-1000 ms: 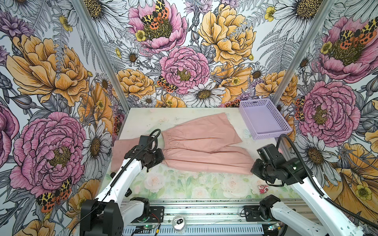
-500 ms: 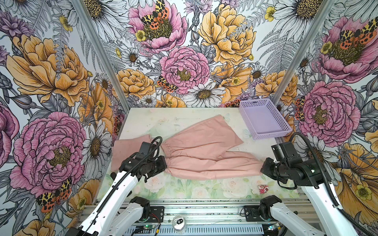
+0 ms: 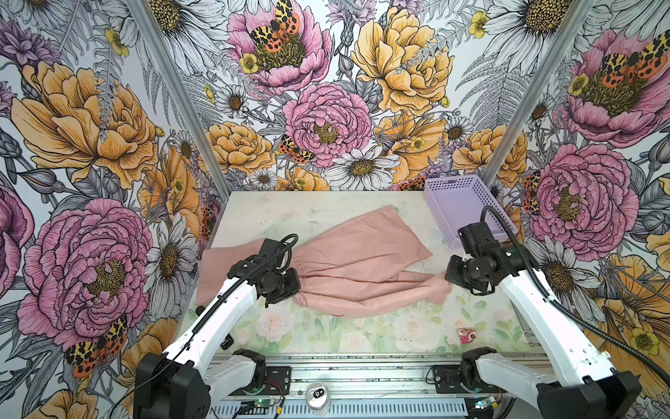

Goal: Fold and stack the mixed laundry pile

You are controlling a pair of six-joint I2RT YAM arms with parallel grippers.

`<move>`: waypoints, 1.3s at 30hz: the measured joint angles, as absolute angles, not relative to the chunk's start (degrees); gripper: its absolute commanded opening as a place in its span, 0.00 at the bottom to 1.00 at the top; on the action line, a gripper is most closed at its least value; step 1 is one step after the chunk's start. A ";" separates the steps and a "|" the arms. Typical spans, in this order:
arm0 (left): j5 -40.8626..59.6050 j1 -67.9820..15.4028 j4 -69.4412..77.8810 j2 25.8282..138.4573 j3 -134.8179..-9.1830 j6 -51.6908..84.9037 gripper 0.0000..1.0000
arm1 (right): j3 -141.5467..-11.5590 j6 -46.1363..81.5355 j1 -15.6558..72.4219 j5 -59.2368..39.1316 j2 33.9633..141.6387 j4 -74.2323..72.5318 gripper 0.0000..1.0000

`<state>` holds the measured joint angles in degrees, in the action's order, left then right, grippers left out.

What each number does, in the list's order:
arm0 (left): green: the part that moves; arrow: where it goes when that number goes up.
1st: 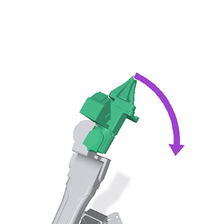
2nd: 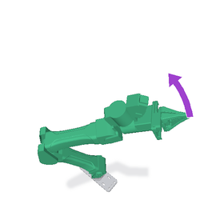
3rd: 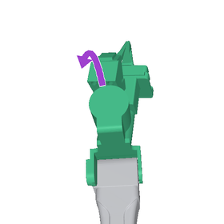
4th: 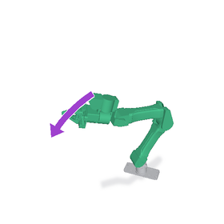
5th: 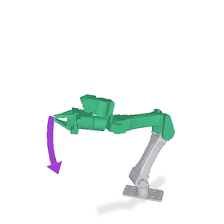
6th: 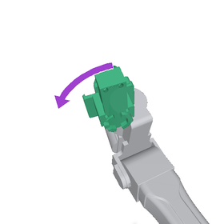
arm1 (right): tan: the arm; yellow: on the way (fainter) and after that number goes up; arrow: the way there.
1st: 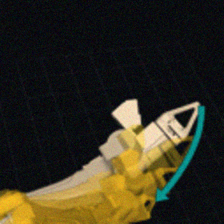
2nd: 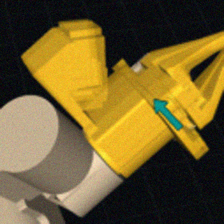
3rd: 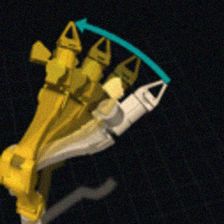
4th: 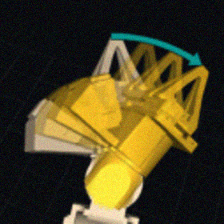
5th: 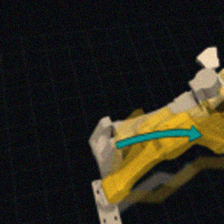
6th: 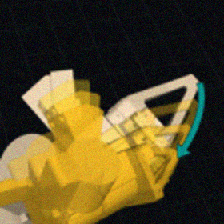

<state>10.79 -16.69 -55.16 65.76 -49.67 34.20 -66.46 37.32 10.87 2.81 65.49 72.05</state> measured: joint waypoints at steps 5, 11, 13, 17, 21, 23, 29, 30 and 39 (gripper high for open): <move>9.91 -14.76 -52.14 71.11 -52.62 31.42 0.01 | -68.55 33.87 9.32 2.96 73.14 67.35 0.00; 10.00 -11.33 -48.21 76.23 -52.62 29.85 0.02 | -74.85 31.86 8.34 2.74 80.60 63.05 0.00; 10.04 -10.74 -47.22 78.02 -53.32 29.56 0.08 | -77.34 31.51 8.21 2.50 83.33 61.80 0.00; 10.09 -10.63 -44.66 82.00 -55.68 28.36 0.54 | -81.41 30.48 8.21 1.78 89.14 59.64 0.00; 9.78 -11.00 -42.11 82.41 -54.46 28.34 0.71 | -82.46 29.85 8.21 1.17 93.08 58.43 0.00; 9.56 -11.03 -40.14 79.88 -51.68 28.69 0.72 | -82.46 29.58 8.21 0.91 93.71 58.22 0.00; 8.97 -11.00 -36.05 66.81 -40.80 32.21 0.73 | -82.46 28.93 8.16 0.12 93.82 57.49 0.00; 8.91 -11.00 -35.48 64.77 -39.35 32.97 0.73 | -82.46 28.82 8.10 0.05 93.82 57.49 0.00; 6.72 -11.40 -33.21 49.84 -30.52 38.59 0.68 | -82.46 28.12 5.93 -1.17 93.97 56.86 0.00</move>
<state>6.72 -11.40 -33.21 49.84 -30.52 38.59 -82.46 28.12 5.93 -1.17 93.97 56.86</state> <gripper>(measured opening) 0.697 0.050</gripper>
